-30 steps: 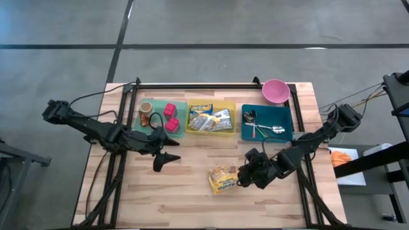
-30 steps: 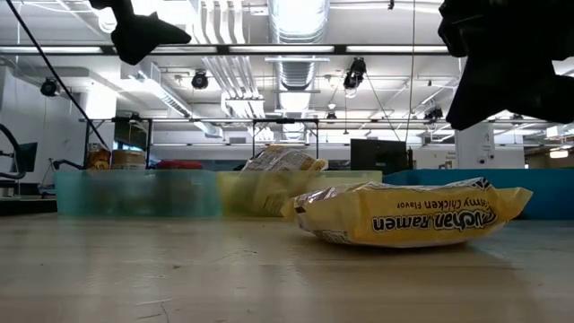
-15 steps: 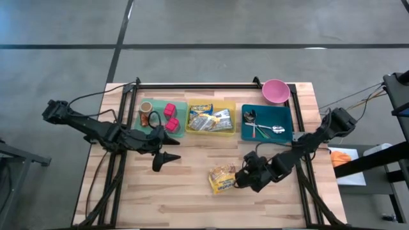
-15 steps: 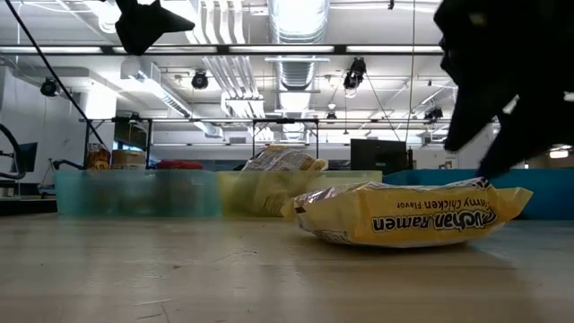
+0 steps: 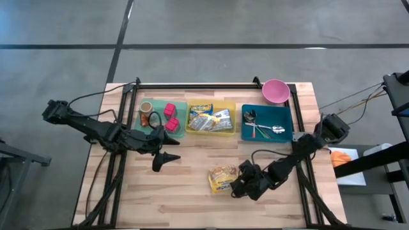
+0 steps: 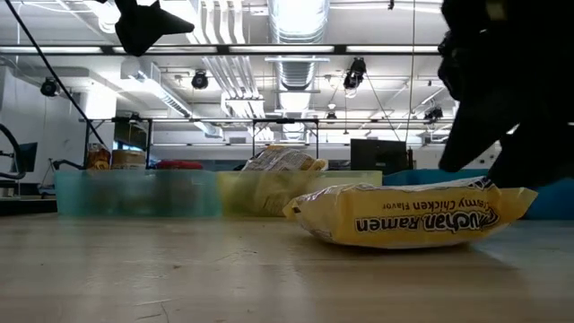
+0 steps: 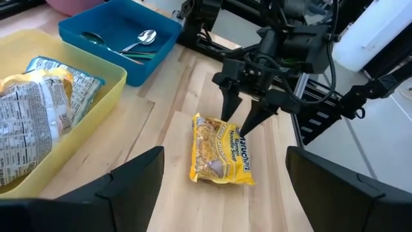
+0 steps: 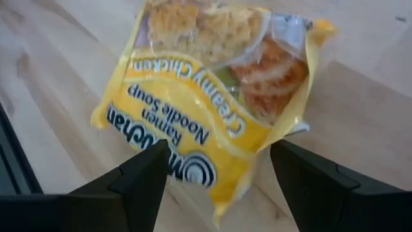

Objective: Pick & Place Food Item
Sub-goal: Put the yellow noodle pack into the yellow bin

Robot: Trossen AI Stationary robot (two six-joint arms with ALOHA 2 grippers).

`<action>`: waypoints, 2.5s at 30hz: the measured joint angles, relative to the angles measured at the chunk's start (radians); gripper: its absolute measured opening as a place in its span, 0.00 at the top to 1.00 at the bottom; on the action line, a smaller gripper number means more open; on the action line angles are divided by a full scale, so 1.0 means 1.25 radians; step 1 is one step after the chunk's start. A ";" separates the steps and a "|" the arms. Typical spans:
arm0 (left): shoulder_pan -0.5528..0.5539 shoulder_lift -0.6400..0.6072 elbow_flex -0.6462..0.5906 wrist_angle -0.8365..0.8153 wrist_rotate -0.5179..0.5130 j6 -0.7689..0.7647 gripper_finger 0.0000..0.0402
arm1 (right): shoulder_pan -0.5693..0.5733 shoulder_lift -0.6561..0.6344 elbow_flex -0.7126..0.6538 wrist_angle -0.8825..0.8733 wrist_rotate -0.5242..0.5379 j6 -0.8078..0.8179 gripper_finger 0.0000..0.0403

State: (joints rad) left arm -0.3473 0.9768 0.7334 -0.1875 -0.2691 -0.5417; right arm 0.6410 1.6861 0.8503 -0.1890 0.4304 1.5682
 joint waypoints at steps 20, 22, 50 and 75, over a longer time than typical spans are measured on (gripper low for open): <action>-0.001 0.000 -0.002 -0.008 0.000 -0.006 0.17 | 0.034 0.046 -0.001 0.008 -0.028 0.014 0.34; -0.001 0.000 -0.002 -0.012 0.000 -0.006 0.17 | 0.033 0.049 -0.001 0.011 -0.031 0.012 0.35; 0.000 0.000 -0.002 -0.034 0.000 -0.006 0.17 | 0.034 0.026 0.033 -0.010 0.013 -0.084 0.98; 0.000 0.000 -0.003 -0.040 0.000 -0.004 0.17 | 0.018 -0.051 0.358 -0.541 0.231 -0.193 0.98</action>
State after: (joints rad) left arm -0.3473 0.9768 0.7300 -0.2371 -0.2691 -0.5465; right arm 0.6633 1.6225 1.2978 -0.8651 0.7196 1.3273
